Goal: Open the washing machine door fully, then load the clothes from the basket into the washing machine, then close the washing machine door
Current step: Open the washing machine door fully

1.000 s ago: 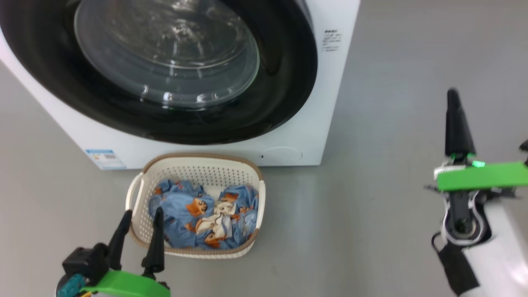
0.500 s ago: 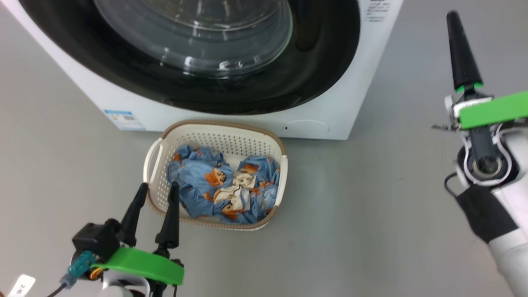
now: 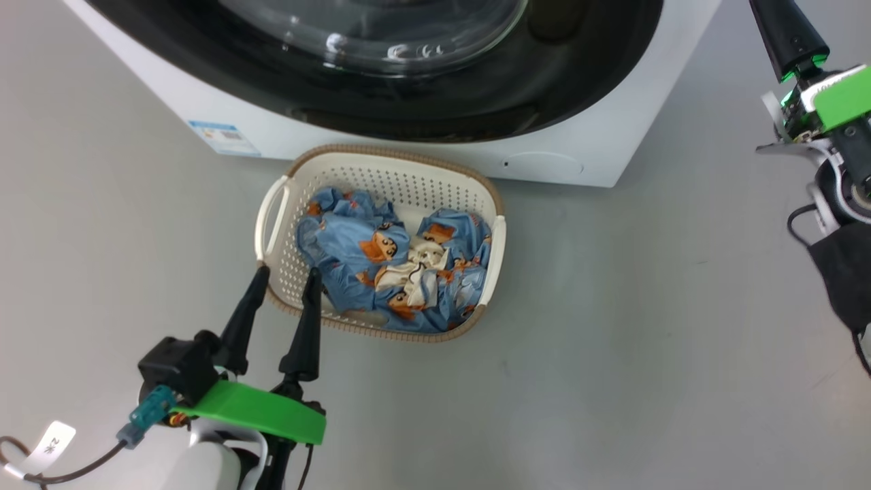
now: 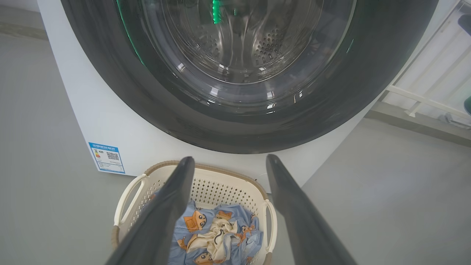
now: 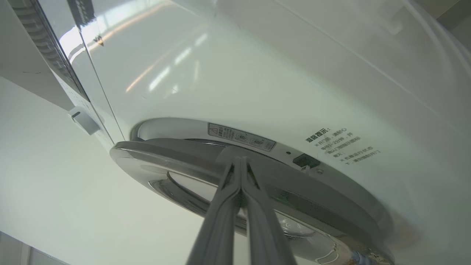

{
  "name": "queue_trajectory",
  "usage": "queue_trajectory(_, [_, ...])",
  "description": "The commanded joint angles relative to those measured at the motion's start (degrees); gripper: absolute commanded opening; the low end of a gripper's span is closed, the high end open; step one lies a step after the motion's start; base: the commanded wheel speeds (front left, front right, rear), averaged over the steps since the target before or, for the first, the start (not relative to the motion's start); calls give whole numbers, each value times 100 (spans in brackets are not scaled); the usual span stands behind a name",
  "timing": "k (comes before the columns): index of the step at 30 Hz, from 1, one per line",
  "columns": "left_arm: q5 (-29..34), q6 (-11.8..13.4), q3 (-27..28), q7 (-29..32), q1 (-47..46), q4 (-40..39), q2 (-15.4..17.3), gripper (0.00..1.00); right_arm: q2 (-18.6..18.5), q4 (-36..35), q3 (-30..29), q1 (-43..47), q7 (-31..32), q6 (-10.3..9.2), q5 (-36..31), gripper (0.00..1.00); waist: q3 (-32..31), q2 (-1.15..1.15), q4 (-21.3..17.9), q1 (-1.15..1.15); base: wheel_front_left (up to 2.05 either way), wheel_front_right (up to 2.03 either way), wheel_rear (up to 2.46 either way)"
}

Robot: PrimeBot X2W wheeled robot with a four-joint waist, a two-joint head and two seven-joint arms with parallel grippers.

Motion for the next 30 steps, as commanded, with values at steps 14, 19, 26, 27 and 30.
queue_trajectory(14, [-72, -14, -174, -37, -329, -217, 31, 100, -144, 495, -86, -753, 1139, 9, 46, 0, 463, 0, 395, 0, 0, 0, 0])
queue_trajectory(19, [-96, -14, -262, -37, -376, -236, 8, 100, -154, 636, -139, -955, 1242, 9, -48, 0, 558, 0, 506, 0, 0, 0, 0])
queue_trajectory(26, [-135, -14, -344, -37, -413, -238, -27, 100, -142, 774, -102, -1142, 1402, 9, -161, 0, 630, 0, 621, 0, 0, 0, 0])
queue_trajectory(27, [-139, -14, -349, -37, -419, -237, -32, 100, -141, 776, -99, -1159, 1418, 9, -171, 0, 636, 0, 632, 0, 0, 0, 0])
queue_trajectory(30, [-149, -14, -364, -37, -437, -217, -49, 100, -141, 760, -49, -1134, 1569, 9, -174, 0, 611, 0, 668, 0, 0, 0, 0])
